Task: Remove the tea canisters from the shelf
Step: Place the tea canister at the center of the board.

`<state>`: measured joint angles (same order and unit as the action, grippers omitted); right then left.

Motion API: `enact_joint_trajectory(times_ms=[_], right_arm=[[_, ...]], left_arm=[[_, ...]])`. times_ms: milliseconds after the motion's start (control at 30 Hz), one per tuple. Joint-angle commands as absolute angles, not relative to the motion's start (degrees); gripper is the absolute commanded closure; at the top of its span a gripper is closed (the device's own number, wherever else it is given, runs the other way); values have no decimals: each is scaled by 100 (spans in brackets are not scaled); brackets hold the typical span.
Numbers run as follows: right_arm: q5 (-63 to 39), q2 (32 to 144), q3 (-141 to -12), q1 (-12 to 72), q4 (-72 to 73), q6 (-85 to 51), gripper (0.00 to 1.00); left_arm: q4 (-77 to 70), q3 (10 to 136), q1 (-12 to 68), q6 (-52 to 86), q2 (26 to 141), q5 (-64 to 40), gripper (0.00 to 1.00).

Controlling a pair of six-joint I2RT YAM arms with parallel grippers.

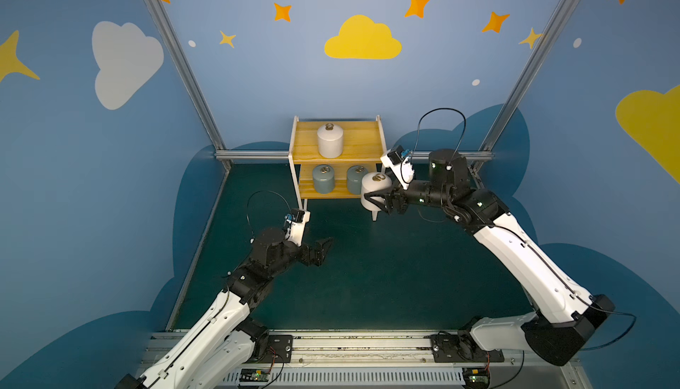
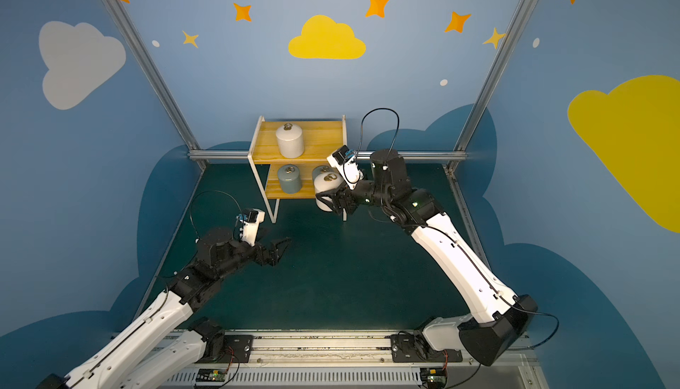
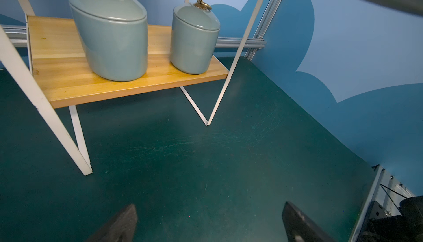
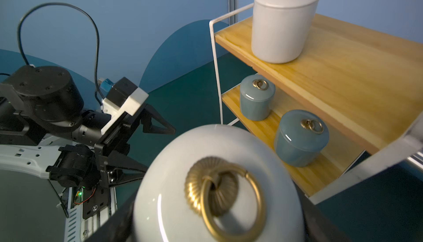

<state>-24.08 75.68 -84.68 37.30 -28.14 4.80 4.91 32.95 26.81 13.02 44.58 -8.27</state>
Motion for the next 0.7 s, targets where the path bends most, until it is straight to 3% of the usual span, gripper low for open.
enact_joint_trajectory(times_ms=[0, 667], right_arm=[[-2119, 7060, -8000, 3893, -2064, 439, 41], [-956, 5648, -4205, 5028, 219, -56, 42]], left_arm=[[628, 3428, 2690, 1198, 4376, -731, 0], [646, 3366, 2689, 952, 4348, -659, 0]])
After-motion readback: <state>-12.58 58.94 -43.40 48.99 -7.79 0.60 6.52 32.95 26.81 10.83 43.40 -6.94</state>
